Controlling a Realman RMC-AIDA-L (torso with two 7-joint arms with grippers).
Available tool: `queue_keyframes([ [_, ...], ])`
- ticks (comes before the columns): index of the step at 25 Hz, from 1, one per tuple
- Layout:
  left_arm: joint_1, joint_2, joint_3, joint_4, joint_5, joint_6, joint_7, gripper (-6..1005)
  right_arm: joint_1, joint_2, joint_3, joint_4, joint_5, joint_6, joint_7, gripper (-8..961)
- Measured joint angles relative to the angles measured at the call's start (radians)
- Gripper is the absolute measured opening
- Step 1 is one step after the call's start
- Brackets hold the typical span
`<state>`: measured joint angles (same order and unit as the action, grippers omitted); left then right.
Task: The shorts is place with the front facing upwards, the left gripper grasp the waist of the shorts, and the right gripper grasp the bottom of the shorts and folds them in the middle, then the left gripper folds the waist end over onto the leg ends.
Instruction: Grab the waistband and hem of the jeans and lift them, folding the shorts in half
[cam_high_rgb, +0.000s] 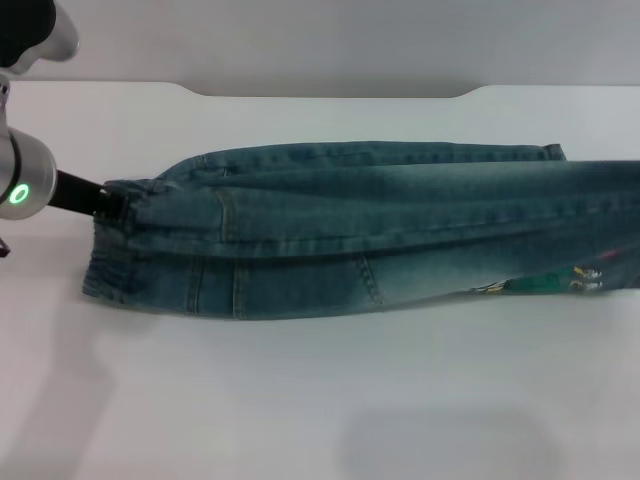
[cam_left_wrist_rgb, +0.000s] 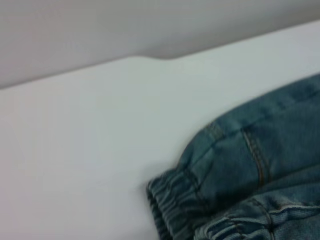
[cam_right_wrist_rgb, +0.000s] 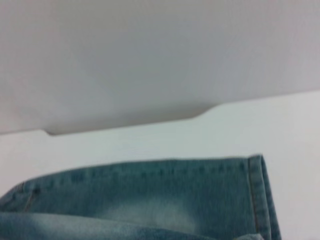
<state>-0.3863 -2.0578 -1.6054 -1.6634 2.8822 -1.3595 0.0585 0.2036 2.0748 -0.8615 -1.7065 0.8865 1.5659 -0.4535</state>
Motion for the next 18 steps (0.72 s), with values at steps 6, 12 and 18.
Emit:
queue_keyframes([
  [6,0.014,-0.002,0.013,0.016,-0.002,0.118,-0.005,71,0.005,0.001,0.001,0.087,0.043,-0.115,-0.064,73],
  [12,-0.003,-0.004,0.014,0.085,-0.004,0.216,-0.009,71,0.021,0.0,0.002,0.154,0.055,-0.214,-0.119,88],
  [18,-0.019,-0.004,0.016,0.125,-0.011,0.276,-0.005,71,0.039,0.0,-0.005,0.203,0.074,-0.305,-0.159,103],
])
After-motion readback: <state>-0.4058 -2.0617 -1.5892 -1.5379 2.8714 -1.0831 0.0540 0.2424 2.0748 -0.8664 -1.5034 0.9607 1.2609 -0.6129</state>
